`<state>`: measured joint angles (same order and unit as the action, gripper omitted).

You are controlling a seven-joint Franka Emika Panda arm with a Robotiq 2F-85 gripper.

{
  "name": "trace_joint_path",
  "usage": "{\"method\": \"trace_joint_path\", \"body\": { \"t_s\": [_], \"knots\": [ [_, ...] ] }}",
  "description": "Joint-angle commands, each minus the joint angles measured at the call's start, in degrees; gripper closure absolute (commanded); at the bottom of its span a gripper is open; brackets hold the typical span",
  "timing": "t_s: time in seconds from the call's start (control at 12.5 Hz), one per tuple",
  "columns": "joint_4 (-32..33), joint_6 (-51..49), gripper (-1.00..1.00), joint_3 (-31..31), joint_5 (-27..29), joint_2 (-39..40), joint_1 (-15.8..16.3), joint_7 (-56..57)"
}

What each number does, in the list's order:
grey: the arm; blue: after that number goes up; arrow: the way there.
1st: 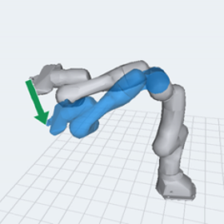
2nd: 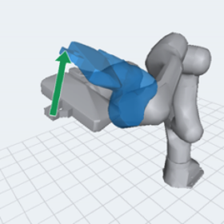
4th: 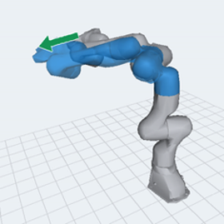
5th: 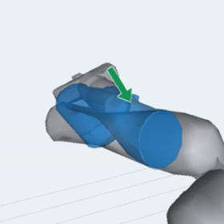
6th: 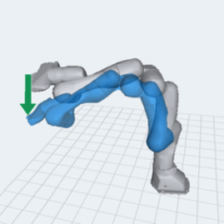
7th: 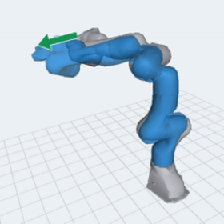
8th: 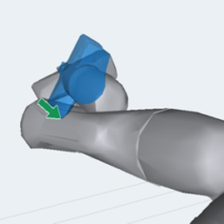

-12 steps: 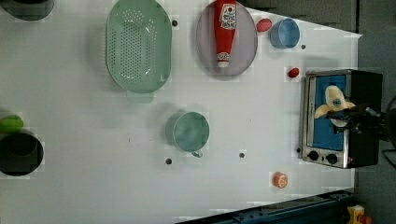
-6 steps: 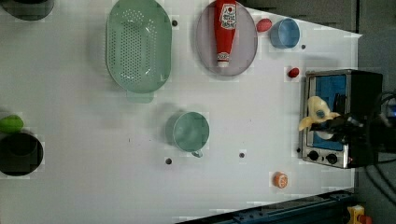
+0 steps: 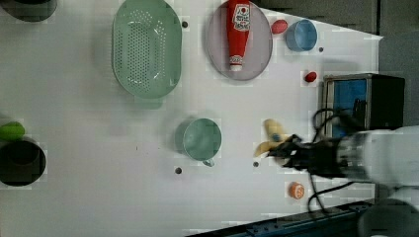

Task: Pick Banana and place it in mug.

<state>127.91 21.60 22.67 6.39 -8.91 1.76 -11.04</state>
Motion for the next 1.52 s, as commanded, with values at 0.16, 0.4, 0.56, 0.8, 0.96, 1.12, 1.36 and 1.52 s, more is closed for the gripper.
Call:
{"method": "trace_joint_path", "body": {
  "t_s": [0.16, 0.4, 0.56, 0.8, 0.96, 1.12, 1.36, 1.52],
  "knots": [
    [-2.09, 9.23, 0.26, 4.26, 1.00, 7.38, -0.15, -12.97],
    [-1.54, 15.17, 0.26, 6.27, 0.83, 13.63, -0.12, -18.37],
    [-0.30, 20.83, 0.26, 6.58, -0.33, 17.18, -0.09, -18.87],
    [2.47, 27.84, 0.26, 5.86, -5.26, 20.72, -0.10, -19.01],
    [3.62, 30.64, 0.26, 5.17, -6.83, 22.04, -0.12, -19.91],
    [4.73, 32.03, -0.02, 5.01, -6.84, 23.53, -0.11, -19.92],
    [5.13, 35.19, -0.69, 5.12, -6.84, 24.20, -0.10, -19.93],
    [5.12, 35.17, -1.00, 4.96, -6.84, 23.60, -0.13, -19.92]
  ]
}}
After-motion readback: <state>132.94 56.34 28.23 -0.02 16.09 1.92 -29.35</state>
